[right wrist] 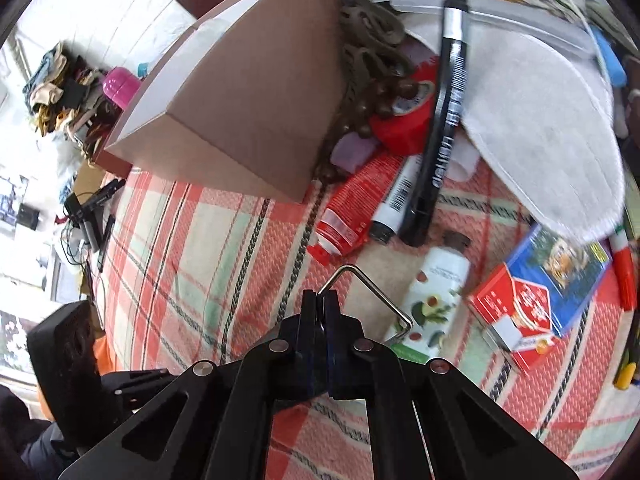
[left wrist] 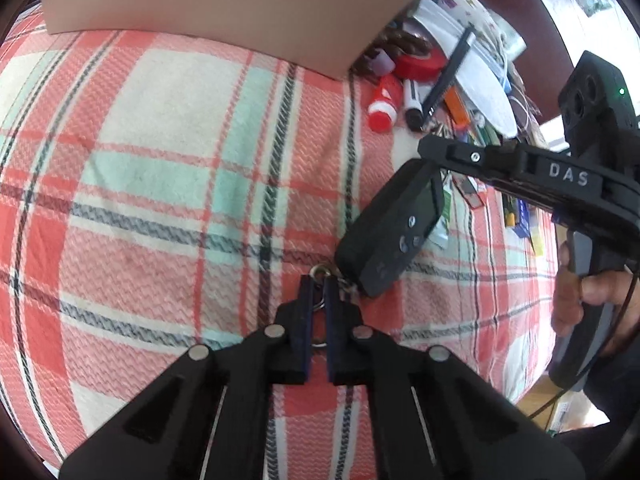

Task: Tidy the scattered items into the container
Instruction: 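Grasp the scale's metal hook with the right tool while the left tool releases the body, then carry the scale by its hook with the right tool while the left tool steadies its body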

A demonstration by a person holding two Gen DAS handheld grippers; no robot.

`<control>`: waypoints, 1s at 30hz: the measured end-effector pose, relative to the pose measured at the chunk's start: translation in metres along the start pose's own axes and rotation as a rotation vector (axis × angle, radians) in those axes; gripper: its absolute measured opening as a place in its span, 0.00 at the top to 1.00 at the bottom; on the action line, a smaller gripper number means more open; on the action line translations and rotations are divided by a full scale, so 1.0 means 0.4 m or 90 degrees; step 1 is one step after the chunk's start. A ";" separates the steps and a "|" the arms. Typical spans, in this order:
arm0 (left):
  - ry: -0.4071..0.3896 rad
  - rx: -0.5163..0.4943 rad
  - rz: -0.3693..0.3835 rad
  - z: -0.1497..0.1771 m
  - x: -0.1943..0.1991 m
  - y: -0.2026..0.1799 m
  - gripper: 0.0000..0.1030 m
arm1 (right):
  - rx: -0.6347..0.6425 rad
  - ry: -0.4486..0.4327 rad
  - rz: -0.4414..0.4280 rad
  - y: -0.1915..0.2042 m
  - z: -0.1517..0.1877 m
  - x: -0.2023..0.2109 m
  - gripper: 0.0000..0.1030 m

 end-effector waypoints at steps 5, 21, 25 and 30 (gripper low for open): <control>-0.018 -0.019 0.019 -0.009 0.002 -0.062 1.00 | 0.021 -0.011 -0.002 0.013 0.008 0.042 0.96; -0.079 -0.119 -0.029 -0.111 0.033 -0.115 0.30 | 0.111 -0.040 0.010 0.071 -0.017 0.154 0.96; -0.049 -0.168 -0.024 -0.114 -0.037 -0.135 0.29 | 0.095 -0.027 0.016 0.060 -0.018 0.137 0.96; -0.051 -0.169 -0.015 -0.116 -0.075 -0.126 0.37 | 0.107 -0.024 0.025 0.060 -0.025 0.134 0.96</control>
Point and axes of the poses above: each gripper's, at about its wrist camera, not at the fingertips, and x roughly against the way its jaws point, y to its left, z to its underside, the point moved 6 cm from there along -x, roughly the way its jaws point, and after that the axes turned 7 degrees about -x, right-handed, at the moved point
